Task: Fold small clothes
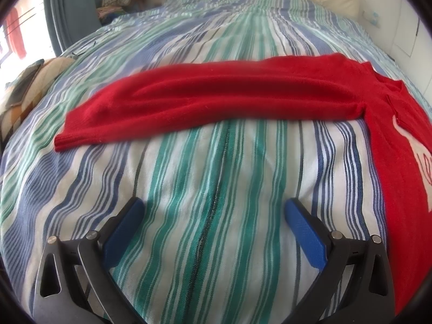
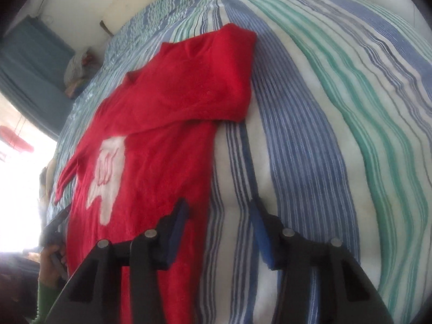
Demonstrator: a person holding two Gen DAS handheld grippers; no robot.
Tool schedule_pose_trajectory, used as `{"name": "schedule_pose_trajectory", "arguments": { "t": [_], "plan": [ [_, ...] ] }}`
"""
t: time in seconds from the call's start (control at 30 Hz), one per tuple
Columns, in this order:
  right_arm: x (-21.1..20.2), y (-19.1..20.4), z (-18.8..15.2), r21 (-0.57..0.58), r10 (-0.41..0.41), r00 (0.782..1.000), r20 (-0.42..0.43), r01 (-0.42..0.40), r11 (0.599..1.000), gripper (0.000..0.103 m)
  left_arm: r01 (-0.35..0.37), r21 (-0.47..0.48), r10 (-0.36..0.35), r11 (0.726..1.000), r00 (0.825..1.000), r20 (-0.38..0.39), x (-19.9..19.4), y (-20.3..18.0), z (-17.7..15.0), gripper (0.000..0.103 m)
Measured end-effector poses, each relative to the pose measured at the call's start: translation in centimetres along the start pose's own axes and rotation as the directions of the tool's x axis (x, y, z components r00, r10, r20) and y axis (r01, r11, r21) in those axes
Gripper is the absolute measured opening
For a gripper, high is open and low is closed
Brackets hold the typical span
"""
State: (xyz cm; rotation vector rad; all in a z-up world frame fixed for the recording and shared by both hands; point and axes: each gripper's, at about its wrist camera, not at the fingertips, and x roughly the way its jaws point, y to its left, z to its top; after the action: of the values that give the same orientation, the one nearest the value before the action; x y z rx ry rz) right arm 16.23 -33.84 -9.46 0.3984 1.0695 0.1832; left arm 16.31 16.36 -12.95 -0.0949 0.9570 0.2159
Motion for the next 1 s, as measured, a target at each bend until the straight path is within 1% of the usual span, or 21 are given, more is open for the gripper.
{"name": "schedule_pose_trajectory", "arguments": {
  "t": [0.03, 0.1, 0.17, 0.23, 0.27, 0.3, 0.33, 0.4, 0.47, 0.5, 0.53, 0.57, 0.63, 0.67, 0.77, 0.83, 0.93, 1.0],
  "plan": [
    [-0.8, 0.1, -0.5, -0.002, -0.003, 1.000, 0.016, 0.003, 1.000, 0.048, 0.001, -0.001, -0.001, 1.000, 1.000, 0.000, 0.0, 0.0, 0.0, 0.103],
    [-2.3, 1.1, -1.3, -0.035, 0.019, 0.999, 0.026, -0.018, 0.999, 0.048, -0.003, 0.001, 0.003, 1.000, 1.000, -0.001, 0.0, 0.0, 0.0, 0.103],
    [-3.9, 2.5, -2.5, -0.083, 0.027, 0.999, 0.040, -0.023, 0.996, 0.048, -0.010, 0.005, 0.010, 1.000, 1.000, -0.002, 0.0, 0.0, 0.0, 0.103],
    [-5.9, 3.7, -3.9, -0.147, 0.025, 0.997, 0.074, -0.013, 0.989, 0.049, -0.016, 0.009, 0.016, 1.000, 1.000, -0.003, 0.0, -0.1, 0.0, 0.103],
    [-6.7, 4.3, -4.5, -0.183, 0.015, 0.995, 0.103, 0.004, 0.983, 0.053, -0.017, 0.010, 0.017, 1.000, 1.000, -0.001, 0.0, -0.1, 0.0, 0.103],
    [-7.1, 5.1, -5.1, -0.219, -0.007, 0.990, 0.140, 0.038, 0.975, 0.061, -0.017, 0.010, 0.017, 1.000, 1.000, -0.001, 0.0, -0.1, 0.0, 0.103],
    [-7.6, 5.4, -5.6, -0.247, -0.032, 0.982, 0.188, 0.079, 0.966, 0.067, -0.015, 0.009, 0.015, 1.000, 1.000, 0.000, 0.0, -0.1, 0.0, 0.103],
    [-8.0, 5.5, -6.5, -0.270, -0.088, 0.956, 0.281, 0.167, 0.948, 0.071, -0.011, 0.006, 0.011, 1.000, 1.000, 0.002, 0.0, -0.1, -0.1, 0.103],
    [-8.2, 5.1, -7.4, -0.251, -0.151, 0.921, 0.358, 0.251, 0.935, 0.071, -0.009, 0.004, 0.009, 1.000, 1.000, 0.005, 0.0, 0.0, -0.1, 0.103],
    [-8.4, 4.8, -7.8, -0.222, -0.162, 0.905, 0.393, 0.265, 0.938, 0.071, -0.008, 0.004, 0.008, 1.000, 1.000, 0.007, 0.0, 0.0, -0.1, 0.103],
    [-8.5, 4.3, -8.3, -0.186, -0.158, 0.895, 0.418, 0.254, 0.949, 0.071, -0.009, 0.004, 0.009, 1.000, 1.000, 0.008, 0.0, 0.0, -0.1, 0.103],
    [-8.6, 3.8, -8.8, -0.152, -0.147, 0.890, 0.432, 0.233, 0.961, 0.071, -0.010, 0.004, 0.010, 1.000, 1.000, 0.009, 0.0, -0.1, -0.1, 0.103],
    [-8.4, 2.9, -9.3, -0.104, -0.150, 0.893, 0.425, 0.212, 0.972, 0.073, -0.010, 0.004, 0.010, 1.000, 1.000, 0.009, 0.0, -0.1, -0.2, 0.103],
    [-8.4, 2.6, -9.2, -0.100, -0.158, 0.894, 0.419, 0.218, 0.971, 0.073, -0.010, 0.005, 0.010, 1.000, 1.000, 0.009, 0.0, -0.1, -0.2, 0.103],
    [-8.9, 2.1, -9.0, -0.088, -0.196, 0.873, 0.447, 0.261, 0.961, 0.073, -0.010, 0.005, 0.010, 1.000, 1.000, 0.009, 0.0, -0.1, -0.2, 0.103],
    [-8.9, 1.7, -8.9, -0.064, -0.197, 0.869, 0.454, 0.252, 0.966, 0.075, -0.010, 0.005, 0.010, 1.000, 1.000, 0.009, 0.0, -0.1, -0.2, 0.103],
    [-8.3, 1.0, -8.6, -0.035, -0.186, 0.881, 0.434, 0.223, 0.974, 0.075, -0.010, 0.005, 0.010, 1.000, 1.000, 0.009, 0.0, -0.1, -0.2, 0.103],
    [-8.2, 1.1, -8.6, -0.038, -0.182, 0.882, 0.434, 0.220, 0.975, 0.075, -0.010, 0.005, 0.010, 1.000, 1.000, 0.009, 0.0, -0.1, -0.2, 0.103]
  ]
}}
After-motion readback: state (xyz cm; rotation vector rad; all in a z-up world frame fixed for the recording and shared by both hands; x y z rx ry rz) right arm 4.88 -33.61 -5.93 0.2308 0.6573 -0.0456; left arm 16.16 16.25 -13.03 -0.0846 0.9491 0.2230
